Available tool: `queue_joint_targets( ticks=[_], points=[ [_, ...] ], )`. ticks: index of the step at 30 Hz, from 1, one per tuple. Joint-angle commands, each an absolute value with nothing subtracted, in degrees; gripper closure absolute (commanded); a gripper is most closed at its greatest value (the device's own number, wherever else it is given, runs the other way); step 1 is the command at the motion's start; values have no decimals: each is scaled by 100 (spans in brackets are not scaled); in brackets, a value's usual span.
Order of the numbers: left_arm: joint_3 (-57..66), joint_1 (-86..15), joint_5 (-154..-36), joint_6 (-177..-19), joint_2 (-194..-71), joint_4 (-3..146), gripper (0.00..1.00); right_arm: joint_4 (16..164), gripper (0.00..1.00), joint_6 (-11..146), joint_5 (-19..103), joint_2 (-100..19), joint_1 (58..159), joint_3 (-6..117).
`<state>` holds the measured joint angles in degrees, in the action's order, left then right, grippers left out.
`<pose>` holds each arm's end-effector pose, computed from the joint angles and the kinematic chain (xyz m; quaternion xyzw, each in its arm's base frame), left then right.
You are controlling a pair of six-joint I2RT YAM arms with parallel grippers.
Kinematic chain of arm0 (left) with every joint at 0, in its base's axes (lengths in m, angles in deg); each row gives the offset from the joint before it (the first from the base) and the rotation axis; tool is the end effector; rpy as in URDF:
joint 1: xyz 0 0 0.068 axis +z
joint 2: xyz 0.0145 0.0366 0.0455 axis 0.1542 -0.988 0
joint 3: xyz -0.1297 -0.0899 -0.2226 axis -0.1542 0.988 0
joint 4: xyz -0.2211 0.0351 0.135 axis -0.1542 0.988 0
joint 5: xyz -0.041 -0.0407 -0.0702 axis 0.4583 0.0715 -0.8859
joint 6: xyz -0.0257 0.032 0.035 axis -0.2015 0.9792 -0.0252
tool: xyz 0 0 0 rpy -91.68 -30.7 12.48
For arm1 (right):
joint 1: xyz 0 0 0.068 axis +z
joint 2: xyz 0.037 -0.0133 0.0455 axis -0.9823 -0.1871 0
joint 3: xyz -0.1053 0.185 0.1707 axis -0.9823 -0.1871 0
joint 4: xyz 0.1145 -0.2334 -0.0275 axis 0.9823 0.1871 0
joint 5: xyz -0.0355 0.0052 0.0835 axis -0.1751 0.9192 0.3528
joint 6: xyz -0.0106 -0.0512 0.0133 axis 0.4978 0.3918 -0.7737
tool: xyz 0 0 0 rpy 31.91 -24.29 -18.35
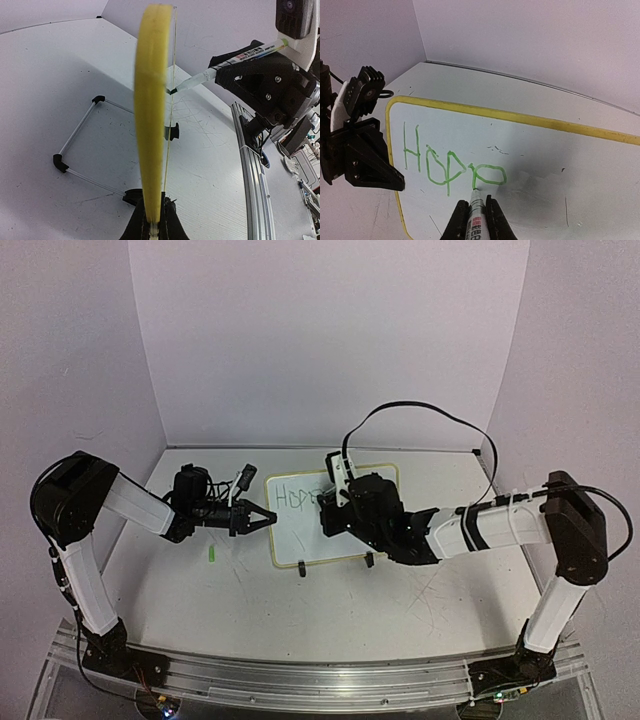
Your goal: Write a sentence on the whiteboard
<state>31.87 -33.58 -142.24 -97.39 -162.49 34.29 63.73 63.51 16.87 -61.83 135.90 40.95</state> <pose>0.3051 -0.1727 0.1511 0.3513 0.6918 -0.5165 0.3622 0.2308 0.3318 0.2281 -0.2218 0.7592 0.2337 0.5654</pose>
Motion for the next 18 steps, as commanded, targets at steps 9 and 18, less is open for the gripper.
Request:
queue_joint_targets(
  ticks=[9,18],
  points=[
    [3138,-3355,-14045,-9525,-16118,3539,100,6613,100,6459,1023,-5765,13516,3893],
    [3135,-3355,-13946,-9515,-16164,3551,100,5769,100,6553,2447,-4528,13495,3256]
  ],
)
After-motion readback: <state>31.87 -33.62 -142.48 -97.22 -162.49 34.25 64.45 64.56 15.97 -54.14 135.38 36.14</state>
